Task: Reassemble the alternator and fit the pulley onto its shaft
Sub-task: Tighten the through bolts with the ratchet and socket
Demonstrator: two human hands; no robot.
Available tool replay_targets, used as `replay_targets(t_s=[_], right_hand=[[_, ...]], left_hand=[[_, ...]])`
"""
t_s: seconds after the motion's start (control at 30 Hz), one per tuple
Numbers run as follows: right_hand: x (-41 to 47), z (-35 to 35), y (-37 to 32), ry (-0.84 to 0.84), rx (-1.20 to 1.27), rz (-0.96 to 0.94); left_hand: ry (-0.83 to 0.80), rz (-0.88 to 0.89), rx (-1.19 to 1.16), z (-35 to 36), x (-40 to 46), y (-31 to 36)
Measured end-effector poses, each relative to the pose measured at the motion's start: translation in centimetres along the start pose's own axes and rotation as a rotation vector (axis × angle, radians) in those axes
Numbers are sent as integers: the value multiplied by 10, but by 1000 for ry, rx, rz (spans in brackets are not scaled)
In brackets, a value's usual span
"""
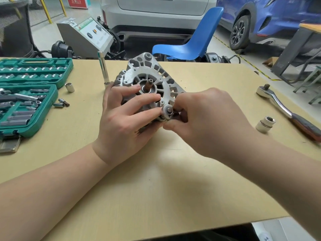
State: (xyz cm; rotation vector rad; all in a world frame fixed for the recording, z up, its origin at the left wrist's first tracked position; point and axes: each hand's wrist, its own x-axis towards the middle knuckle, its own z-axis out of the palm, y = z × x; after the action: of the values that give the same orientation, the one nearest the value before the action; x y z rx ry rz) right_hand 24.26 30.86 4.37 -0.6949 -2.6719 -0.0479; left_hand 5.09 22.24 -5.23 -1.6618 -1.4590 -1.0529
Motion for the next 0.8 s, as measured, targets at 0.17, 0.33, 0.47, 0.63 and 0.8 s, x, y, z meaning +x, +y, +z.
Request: replay_targets(t_s=[0.17, 0.33, 0.47, 0.63, 0.8], right_hand=[[-5, 10, -5, 60, 207, 125], [-3, 1, 2, -7, 81, -24], [17, -17, 12, -51, -209, -342], [29, -19, 11, -71, -261, -516], [23, -18, 12, -77, -237, -402]], left_hand=[[2, -19, 12, -3, -2, 1], [8, -16, -10, -2, 0, 2], [4, -21, -11, 1, 0, 0], [18, -31, -43, 1, -4, -3], [13, -3, -19, 1, -3, -4]])
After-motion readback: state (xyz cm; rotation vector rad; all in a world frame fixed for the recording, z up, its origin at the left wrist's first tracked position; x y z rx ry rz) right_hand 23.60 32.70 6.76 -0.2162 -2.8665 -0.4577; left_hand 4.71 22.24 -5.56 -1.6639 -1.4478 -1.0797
